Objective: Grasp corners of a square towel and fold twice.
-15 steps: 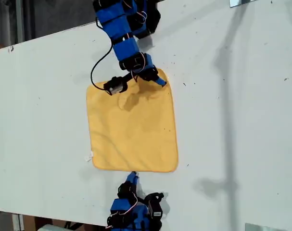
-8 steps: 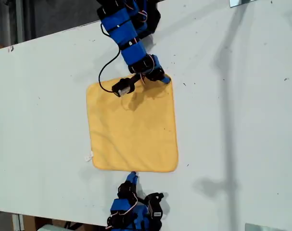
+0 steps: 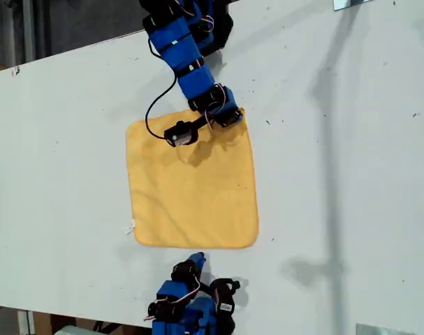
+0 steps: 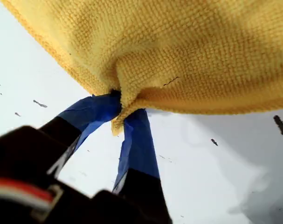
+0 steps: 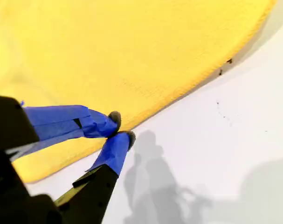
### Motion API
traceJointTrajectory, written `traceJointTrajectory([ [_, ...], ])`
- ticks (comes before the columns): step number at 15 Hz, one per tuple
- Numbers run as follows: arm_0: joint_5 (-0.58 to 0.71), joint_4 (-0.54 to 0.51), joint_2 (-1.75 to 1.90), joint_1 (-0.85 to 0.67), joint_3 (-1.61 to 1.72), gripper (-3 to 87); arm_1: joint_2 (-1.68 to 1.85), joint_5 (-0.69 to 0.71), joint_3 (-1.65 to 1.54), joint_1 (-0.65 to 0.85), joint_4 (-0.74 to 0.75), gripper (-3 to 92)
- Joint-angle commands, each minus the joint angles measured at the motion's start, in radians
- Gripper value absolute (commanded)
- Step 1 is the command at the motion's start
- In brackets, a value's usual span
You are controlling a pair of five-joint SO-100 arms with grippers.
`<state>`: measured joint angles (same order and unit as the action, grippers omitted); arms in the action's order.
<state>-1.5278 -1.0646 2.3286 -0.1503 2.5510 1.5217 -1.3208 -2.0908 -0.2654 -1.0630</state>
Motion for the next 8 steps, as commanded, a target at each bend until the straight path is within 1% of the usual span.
traceJointTrajectory([
  [1, -0.051, -0.075, -0.555, 0.152, -0.511, 5.7, -0.003, -0.002, 0.005, 0.003, 0.014, -0.1],
  [2, -0.084, -0.075, -0.618, 0.204, -0.574, 6.9, -0.005, -0.003, -0.005, -0.002, 0.028, -0.1],
  [3, -0.130, -0.041, -0.627, 0.250, -0.574, 7.5, -0.005, -0.003, -0.012, -0.002, 0.034, -0.1],
  [7, -0.387, -0.040, -0.630, 0.387, -0.551, 10.1, -0.009, -0.003, -0.020, -0.008, 0.052, -0.1],
  [8, -0.469, -0.058, -0.630, 0.417, -0.549, 11.7, -0.009, -0.003, -0.021, -0.008, 0.052, -0.1],
])
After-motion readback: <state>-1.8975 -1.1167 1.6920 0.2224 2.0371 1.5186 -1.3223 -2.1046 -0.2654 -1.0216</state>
